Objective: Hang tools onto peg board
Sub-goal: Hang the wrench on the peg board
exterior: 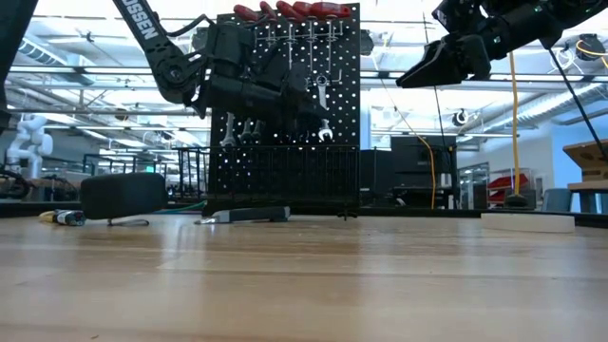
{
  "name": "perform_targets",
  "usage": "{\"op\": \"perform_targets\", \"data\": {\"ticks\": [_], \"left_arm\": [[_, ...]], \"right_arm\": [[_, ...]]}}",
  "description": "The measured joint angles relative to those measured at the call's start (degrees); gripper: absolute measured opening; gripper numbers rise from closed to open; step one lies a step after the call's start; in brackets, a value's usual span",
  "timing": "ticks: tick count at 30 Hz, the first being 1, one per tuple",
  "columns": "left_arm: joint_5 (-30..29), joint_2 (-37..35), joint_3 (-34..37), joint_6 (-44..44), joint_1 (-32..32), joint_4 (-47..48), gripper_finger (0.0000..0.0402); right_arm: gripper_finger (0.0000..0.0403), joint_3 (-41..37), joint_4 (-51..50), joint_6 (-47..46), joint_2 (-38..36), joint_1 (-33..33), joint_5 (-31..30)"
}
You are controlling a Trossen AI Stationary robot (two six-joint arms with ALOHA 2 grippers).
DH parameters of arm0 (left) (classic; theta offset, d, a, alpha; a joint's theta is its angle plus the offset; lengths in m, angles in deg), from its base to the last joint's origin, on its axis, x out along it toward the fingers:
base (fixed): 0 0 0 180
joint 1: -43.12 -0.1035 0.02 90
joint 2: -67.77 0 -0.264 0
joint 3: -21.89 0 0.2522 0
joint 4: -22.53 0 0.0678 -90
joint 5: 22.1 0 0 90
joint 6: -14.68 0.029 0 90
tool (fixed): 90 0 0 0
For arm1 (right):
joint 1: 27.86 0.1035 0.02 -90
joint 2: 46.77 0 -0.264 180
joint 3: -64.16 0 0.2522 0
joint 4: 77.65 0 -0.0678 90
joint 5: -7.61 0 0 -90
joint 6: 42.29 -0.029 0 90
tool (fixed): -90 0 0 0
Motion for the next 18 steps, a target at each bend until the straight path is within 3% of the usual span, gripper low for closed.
{"op": "perform_targets", "data": {"ticks": [6, 18], "left_arm": [[2.29, 0.0, 0.0, 1.01, 0.53, 1.55, 0.0141], [1.15, -0.39, 0.0, 13.71, 6.3, 1.34, 0.0142]], "right_arm": [[0.0201, 0.0, -0.02, -0.09, 0.0, 0.0, 0.0], [0.0201, 0.0, -0.15, -0.42, 0.0, 0.0, -0.01]]}}
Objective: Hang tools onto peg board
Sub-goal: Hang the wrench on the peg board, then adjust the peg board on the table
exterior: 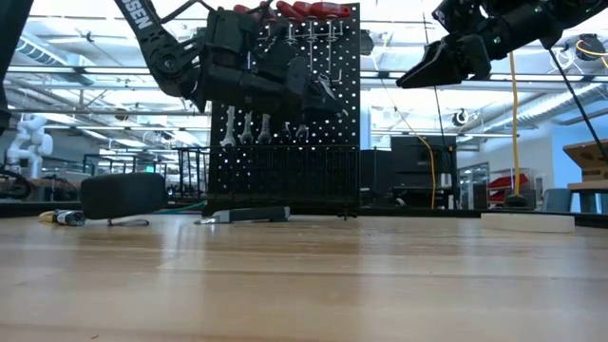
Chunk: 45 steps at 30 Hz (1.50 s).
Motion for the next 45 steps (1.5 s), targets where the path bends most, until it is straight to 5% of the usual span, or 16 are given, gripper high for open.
{"op": "perform_targets", "data": {"ticks": [11, 16, 20, 28, 34, 45], "left_arm": [[-1.34, 0.0, 0.0, -1.54, 3.66, 7.37, 0.0142], [-1.51, -0.36, 0.0, 0.31, 5.57, 8.86, 0.0142], [-5.03, -3.14, 0.02, 4.59, 7.17, 8.83, 0.0141], [-7.78, -15.07, 0.0, 9.08, 9.2, 19.05, 0.0141], [-7.6, -26.33, 1.36, 8.89, 9.85, 31.74, 0.0141], [-14.93, -44.28, 14.16, 8.4, 9.94, 32.18, 0.0141]], "right_arm": [[0.0201, 0.0, 0.04, -0.54, 0.0, 0.0, 0.47], [0.0198, 0.02, 8.36, -1.5, 3.3, -0.73, 11.02], [0.0169, 0.04, 16.05, -2.73, 9.3, -2.13, 11.66], [0.0011, 0.04, 28.08, -7.01, 22.53, -7.28, 11.78], [0.0002, 0.02, 35.12, -12.24, 28.65, -11.05, 11.93], [0.0, 0.04, 41.79, -14.47, 34.84, -14.87, 14.76]]}}
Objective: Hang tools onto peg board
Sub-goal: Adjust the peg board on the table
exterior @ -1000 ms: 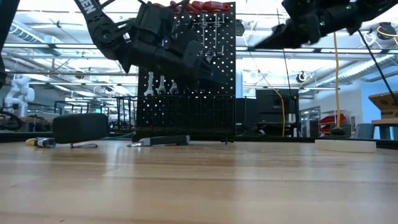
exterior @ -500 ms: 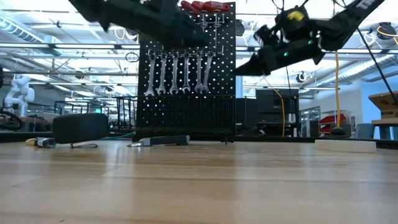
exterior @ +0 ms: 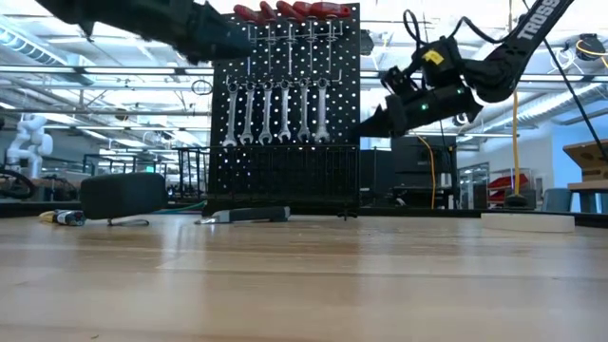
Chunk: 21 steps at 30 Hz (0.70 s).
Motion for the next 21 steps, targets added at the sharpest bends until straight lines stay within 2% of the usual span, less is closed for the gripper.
{"op": "perform_targets", "data": {"ticks": [5, 10, 18, 21], "left_arm": [[-1.09, -1.82, 2.46, -2.21, 0.0, -0.21, 0.0141], [-1.14, -1.82, 3.61, -2.57, 0.0, -0.39, 0.0141], [4.03, -1.8, 4.44, -2.64, 0.18, 1.38, 0.0141], [4.27, -1.75, 4.46, -2.64, 1.2, 2.87, 0.0141]], "right_arm": [[0.0, -0.02, 0.56, -0.72, 0.17, -2.26, 0.23], [0.0, -0.04, 2.59, -1.68, 0.17, -3.74, -3.5], [0.0, -0.04, 3.85, -2.66, 0.17, -5.47, -6.1], [0.0, -0.04, 2.81, -3.98, -0.22, -5.52, -3.96]]}}
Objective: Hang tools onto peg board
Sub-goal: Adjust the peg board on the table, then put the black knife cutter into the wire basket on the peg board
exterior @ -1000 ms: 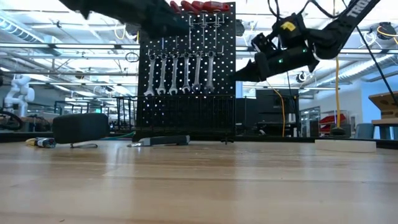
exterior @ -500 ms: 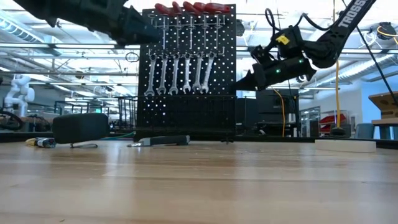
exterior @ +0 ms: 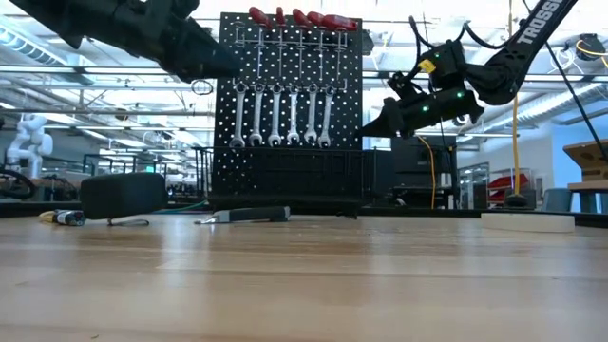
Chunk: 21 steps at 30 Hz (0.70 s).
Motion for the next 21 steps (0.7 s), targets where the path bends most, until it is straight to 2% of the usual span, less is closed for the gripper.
{"op": "perform_targets", "data": {"ticks": [2, 6, 14, 18, 21], "left_arm": [[0.1, 0.0, 0.0, 0.0, 0.9, 0.41, 0.0141], [-1.0, 0.01, 0.0, -0.56, 2.99, 1.6, 0.0141], [-5.95, 3.25, 0.0, -8.07, 6.3, 7.17, 0.0141], [-7.12, 7.55, -0.14, -12.06, 7.29, 7.14, 0.0141], [-7.44, 12.29, -0.47, -14.53, 8.41, 6.75, 0.0141]], "right_arm": [[0.0, 0.0, -1.35, -0.68, -1.01, 0.51, 3.47], [0.0, 0.02, -8.03, -1.13, -5.63, 2.62, 5.33], [0.0, 0.02, -28.2, -3.79, -17.27, 12.61, 5.35], [0.0, 0.04, -35.12, -7.24, -19.28, 19.15, 5.19], [0.0, 0.04, -37.06, -7.54, -19.26, 24.07, 1.47]]}}
